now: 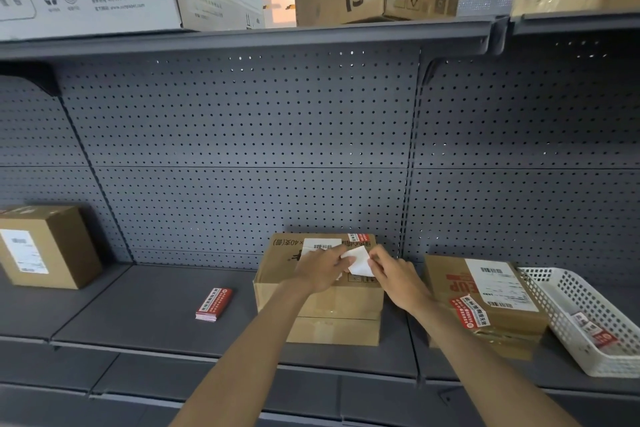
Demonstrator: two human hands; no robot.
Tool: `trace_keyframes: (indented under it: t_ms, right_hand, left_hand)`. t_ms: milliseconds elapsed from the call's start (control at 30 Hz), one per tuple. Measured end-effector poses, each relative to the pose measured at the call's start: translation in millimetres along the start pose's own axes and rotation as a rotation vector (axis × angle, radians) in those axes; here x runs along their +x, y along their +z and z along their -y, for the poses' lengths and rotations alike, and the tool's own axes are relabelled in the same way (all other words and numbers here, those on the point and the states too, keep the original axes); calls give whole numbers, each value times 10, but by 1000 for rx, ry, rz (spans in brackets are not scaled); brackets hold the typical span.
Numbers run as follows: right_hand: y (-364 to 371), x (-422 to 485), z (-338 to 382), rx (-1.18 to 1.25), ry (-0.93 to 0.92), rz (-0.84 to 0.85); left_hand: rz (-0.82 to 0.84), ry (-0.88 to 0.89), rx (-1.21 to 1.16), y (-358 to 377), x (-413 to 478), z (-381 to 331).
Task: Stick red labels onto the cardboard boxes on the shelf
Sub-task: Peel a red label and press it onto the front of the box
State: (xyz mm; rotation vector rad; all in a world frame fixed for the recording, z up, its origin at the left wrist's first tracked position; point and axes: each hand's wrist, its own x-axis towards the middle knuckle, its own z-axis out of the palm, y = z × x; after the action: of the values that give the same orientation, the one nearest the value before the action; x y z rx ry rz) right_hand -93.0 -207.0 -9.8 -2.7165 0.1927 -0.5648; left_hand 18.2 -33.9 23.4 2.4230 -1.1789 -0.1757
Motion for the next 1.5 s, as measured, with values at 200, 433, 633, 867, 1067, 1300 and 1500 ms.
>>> trace_keyframes:
  t_ms: [200, 433, 633, 867, 1067, 1300, 1500]
  right_hand:
    - [-72, 32, 22, 24, -2, 6]
    - [-162, 116, 45, 237, 71, -27]
    - [-182, 103, 129, 607, 142, -161]
    - [-96, -22, 213, 817, 240, -192]
    - [25, -144, 400, 808, 283, -191]
    - [195, -296, 566, 747, 316, -204]
    - [401, -442, 589, 527, 246, -78]
  left_hand:
    - [-20, 11, -63, -6, 5, 20]
    - [-119, 9, -231, -36, 17, 79]
    - [-138, 94, -437, -58, -1, 128]
    - [-92, -4, -816, -45, -159, 176]
    - [-190, -30, -888, 28, -337, 209]
    - [-237, -51, -889, 129, -612, 369]
    - [-218, -73, -715, 168, -875, 552]
